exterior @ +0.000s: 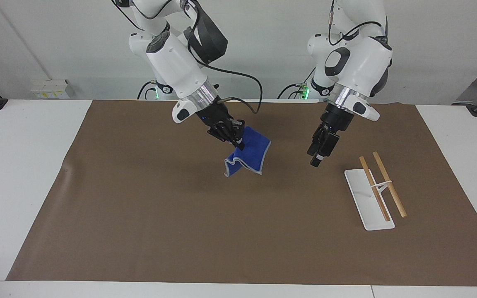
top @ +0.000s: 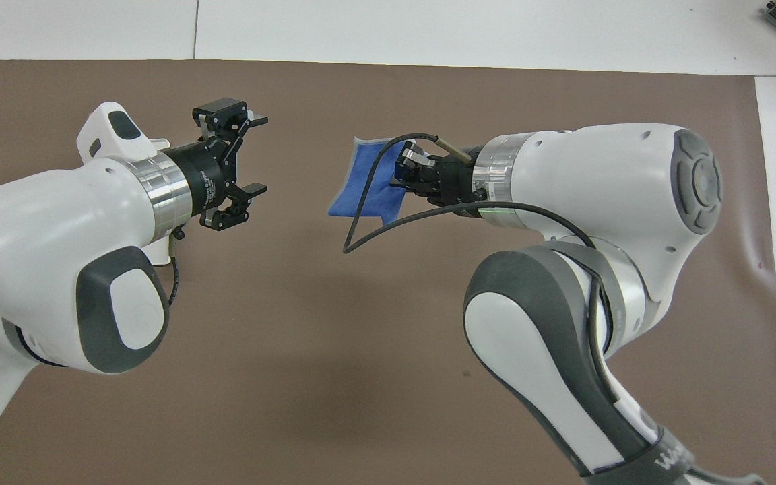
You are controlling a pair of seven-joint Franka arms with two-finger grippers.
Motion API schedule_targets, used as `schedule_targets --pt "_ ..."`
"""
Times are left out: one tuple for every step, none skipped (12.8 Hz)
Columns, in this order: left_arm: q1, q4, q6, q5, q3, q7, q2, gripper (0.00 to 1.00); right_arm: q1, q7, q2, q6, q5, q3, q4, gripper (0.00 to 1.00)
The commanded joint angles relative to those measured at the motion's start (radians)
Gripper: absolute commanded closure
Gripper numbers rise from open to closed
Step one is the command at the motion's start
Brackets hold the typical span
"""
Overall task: Right arm passes towel to left arm to hang
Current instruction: 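Lift the towel with the right gripper while the left gripper approaches it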
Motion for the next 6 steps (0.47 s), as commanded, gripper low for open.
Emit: schedule_targets --pt "-0.064 -0.019 0.041 -0.022 0.016 -0.138 -0.005 0.00 0.007 0.011 -0.006 0.010 0.051 0.006 -0.001 1.00" --pt "-0.082 -0.019 0.040 -0.022 0.018 -0.179 -0.007 0.00 0.013 0.011 -0.006 0.003 0.052 0.007 -0.002 1.00" --pt "-0.090 -0.019 0.031 -0.022 0.018 -0.202 -0.008 0.00 0.013 0.011 -0.008 0.000 0.061 0.007 -0.002 1.00" --pt "-0.090 -0.027 0.026 -0.022 0.016 -0.203 -0.011 0.00 0.013 0.011 -0.008 0.000 0.078 0.007 -0.002 1.00" --pt "-0.090 -0.033 0.026 -0.021 0.016 -0.197 -0.014 0.00 0.012 0.011 -0.008 0.000 0.092 0.007 -0.002 1.00" --pt "-0.090 -0.036 0.023 -0.021 0.016 -0.197 -0.016 0.00 0.012 0.011 -0.008 0.000 0.092 0.007 -0.002 1.00"
